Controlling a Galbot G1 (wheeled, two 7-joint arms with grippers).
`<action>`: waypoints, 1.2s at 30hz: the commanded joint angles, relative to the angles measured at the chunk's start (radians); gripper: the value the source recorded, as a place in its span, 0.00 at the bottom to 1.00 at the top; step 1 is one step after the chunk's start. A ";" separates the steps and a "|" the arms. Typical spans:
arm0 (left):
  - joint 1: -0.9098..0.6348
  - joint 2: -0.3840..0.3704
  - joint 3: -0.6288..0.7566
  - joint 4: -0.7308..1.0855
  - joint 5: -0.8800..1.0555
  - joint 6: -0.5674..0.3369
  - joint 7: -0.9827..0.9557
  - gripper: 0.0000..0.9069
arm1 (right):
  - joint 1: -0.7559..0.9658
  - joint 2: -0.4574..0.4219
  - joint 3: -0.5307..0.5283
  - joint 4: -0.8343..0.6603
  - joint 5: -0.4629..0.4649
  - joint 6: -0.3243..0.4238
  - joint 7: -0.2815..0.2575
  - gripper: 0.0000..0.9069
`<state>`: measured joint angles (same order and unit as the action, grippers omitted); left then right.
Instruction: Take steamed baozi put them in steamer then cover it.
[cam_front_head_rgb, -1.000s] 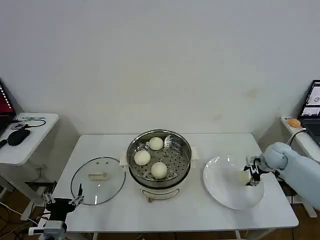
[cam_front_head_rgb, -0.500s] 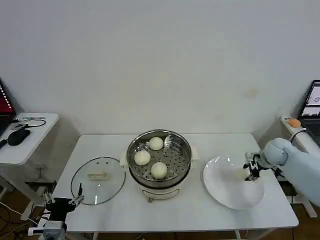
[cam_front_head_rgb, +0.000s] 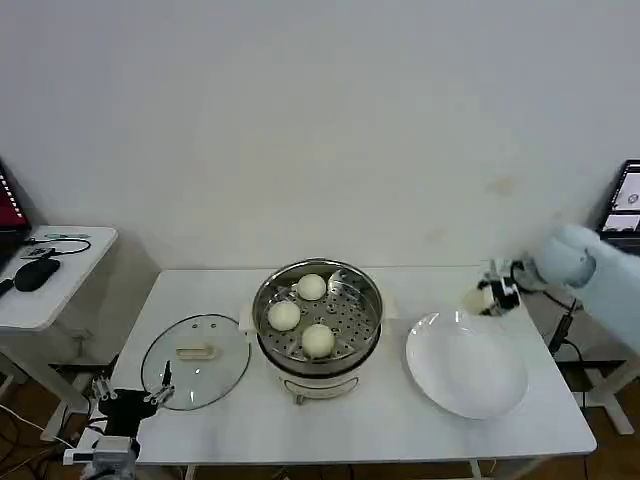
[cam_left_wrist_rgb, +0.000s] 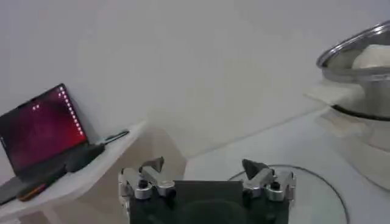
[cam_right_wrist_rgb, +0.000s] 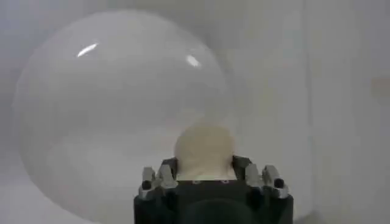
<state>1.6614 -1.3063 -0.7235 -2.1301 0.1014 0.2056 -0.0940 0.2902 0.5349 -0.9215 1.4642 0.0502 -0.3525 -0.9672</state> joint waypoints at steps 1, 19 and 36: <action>-0.008 0.010 -0.009 0.007 -0.004 0.001 0.001 1.00 | 0.406 0.134 -0.317 0.184 0.274 -0.144 0.091 0.69; -0.012 0.005 -0.023 -0.013 -0.002 -0.002 0.001 1.00 | 0.276 0.448 -0.374 0.137 0.562 -0.375 0.352 0.69; -0.022 0.011 -0.038 0.017 -0.007 -0.011 -0.001 1.00 | 0.153 0.494 -0.356 -0.016 0.475 -0.375 0.330 0.69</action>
<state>1.6407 -1.2969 -0.7588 -2.1185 0.0953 0.1955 -0.0950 0.4895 0.9899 -1.2671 1.4983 0.5324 -0.7022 -0.6531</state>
